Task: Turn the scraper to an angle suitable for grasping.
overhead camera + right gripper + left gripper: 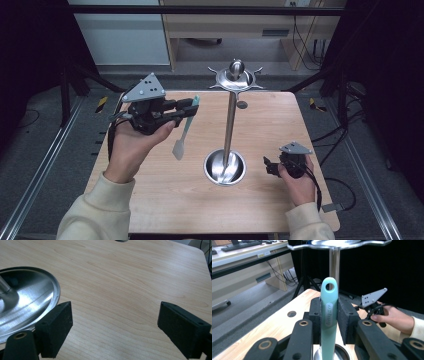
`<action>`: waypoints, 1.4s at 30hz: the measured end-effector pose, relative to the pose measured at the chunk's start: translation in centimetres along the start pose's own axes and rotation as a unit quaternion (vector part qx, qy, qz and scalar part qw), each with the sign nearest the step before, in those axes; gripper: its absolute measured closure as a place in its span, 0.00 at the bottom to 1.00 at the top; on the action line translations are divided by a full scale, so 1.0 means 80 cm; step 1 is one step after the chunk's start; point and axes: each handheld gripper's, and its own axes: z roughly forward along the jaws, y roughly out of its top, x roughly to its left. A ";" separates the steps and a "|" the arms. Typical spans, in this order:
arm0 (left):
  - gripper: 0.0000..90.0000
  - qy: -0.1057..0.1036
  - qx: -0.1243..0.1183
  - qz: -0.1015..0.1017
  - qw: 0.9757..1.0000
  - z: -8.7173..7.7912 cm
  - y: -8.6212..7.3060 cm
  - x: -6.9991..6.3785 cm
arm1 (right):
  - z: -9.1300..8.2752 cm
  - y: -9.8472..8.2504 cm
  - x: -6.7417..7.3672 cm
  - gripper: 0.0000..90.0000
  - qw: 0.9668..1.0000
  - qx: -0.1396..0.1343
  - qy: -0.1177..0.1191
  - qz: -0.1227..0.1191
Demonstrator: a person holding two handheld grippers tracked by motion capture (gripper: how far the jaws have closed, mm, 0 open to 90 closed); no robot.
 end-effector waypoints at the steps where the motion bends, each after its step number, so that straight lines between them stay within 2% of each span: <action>1: 0.83 -0.001 -0.001 0.001 1.000 0.001 0.002 -0.001 | 0.000 0.000 0.000 0.15 1.000 0.000 0.000 0.001; 8: 0.83 -0.006 -0.012 0.005 1.000 0.005 0.014 -0.008 | -0.001 0.000 -0.001 0.15 1.000 -0.001 -0.001 0.000; 13: 0.83 0.001 -0.031 0.001 1.000 0.000 0.017 -0.009 | 0.000 0.000 -0.001 0.15 1.000 0.000 -0.001 -0.003; 19: 0.83 0.007 -0.041 0.000 0.999 -0.003 0.020 -0.010 | -0.001 0.000 0.000 0.15 1.000 -0.002 0.000 -0.002; 25: 0.83 0.008 -0.040 0.001 0.999 0.002 0.023 -0.011 | 0.000 0.000 0.000 0.15 1.000 -0.001 0.000 -0.001; 28: 0.83 0.016 -0.041 0.002 0.999 0.002 0.024 -0.010 | 0.000 0.000 0.000 0.15 1.000 0.000 0.001 -0.002; 42: 0.83 0.010 -0.034 0.005 0.999 0.009 0.029 -0.013 | -0.001 0.000 -0.001 0.15 1.000 0.000 0.001 -0.004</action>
